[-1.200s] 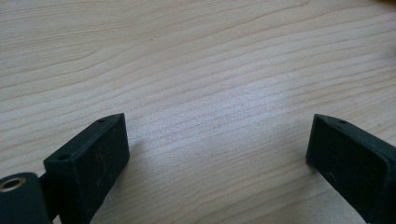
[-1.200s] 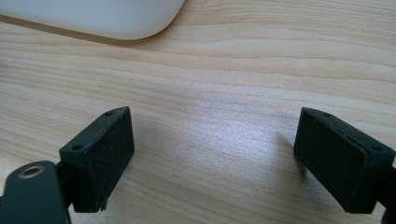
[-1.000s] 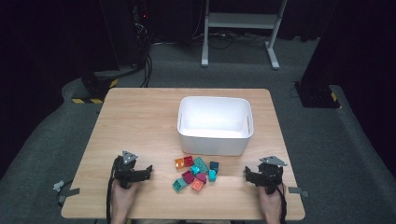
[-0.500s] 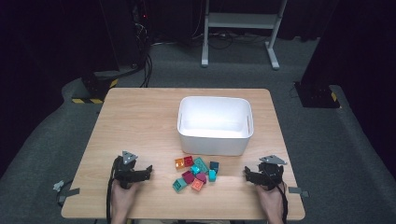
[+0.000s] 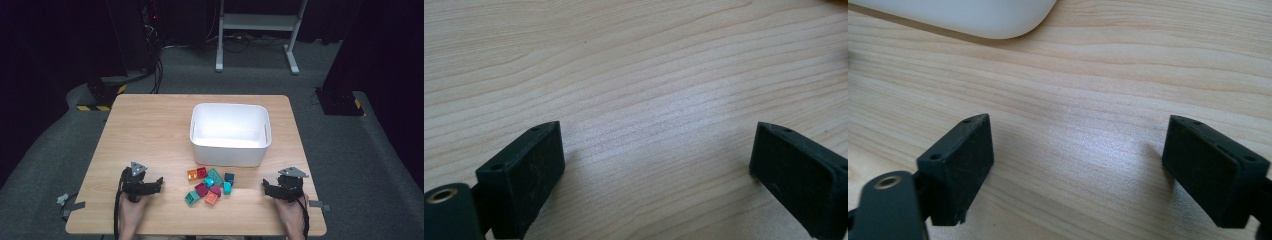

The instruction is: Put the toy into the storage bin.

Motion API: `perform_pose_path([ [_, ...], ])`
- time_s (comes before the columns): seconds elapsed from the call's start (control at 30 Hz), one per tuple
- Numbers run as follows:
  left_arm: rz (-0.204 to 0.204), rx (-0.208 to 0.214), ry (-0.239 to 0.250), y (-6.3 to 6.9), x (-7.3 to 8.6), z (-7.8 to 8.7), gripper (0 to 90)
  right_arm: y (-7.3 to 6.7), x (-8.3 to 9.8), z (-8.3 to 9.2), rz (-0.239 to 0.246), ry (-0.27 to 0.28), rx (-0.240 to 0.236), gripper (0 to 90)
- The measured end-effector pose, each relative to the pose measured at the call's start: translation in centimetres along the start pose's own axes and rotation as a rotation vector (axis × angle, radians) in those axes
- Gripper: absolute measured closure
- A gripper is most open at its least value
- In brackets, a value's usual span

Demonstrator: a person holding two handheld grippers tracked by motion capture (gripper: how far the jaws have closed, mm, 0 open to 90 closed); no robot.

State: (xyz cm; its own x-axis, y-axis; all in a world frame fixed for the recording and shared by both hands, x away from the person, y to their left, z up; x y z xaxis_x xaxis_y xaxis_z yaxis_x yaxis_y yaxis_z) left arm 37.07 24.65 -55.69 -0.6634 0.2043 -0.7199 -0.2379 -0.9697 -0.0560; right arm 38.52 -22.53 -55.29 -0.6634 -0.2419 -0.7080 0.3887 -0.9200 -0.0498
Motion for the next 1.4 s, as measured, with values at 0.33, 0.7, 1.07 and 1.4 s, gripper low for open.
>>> perform_pose_path([
  [0.33, 0.001, 0.001, 0.001, 0.0, 0.0, 0.0, 7.5, -1.3, 0.5, 0.6, 0.015, 0.019, -0.035, 23.7],
  [0.7, 0.000, 0.001, 0.000, 0.0, 0.0, 0.0, 7.5, -3.8, 0.2, 0.8, 0.053, 0.039, -0.140, 30.2],
  [1.07, 0.000, 0.001, 0.000, 0.0, 0.0, 0.0, 7.5, -5.3, -0.5, 1.3, 0.071, 0.082, -0.191, 34.0],
  [1.4, 0.000, 0.002, 0.001, 0.0, 0.0, 0.0, 7.5, -6.4, -1.1, 1.3, 0.064, 0.111, -0.238, 39.3],
])
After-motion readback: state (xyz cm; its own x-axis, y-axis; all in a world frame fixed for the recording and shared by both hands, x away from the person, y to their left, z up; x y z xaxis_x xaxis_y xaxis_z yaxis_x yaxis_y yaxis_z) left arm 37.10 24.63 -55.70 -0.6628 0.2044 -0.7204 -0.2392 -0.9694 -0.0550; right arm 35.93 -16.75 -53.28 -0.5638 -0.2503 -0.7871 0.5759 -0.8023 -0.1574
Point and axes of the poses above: each handheld gripper's, and its own axes: z roughly backward along the jaws, x roughly out of its underside, y roughly to its right, the point moved 4 cm from there along -z, roughly forward along the jaws, and after that the axes turned 5 degrees about -x, right-handed, at the moved point
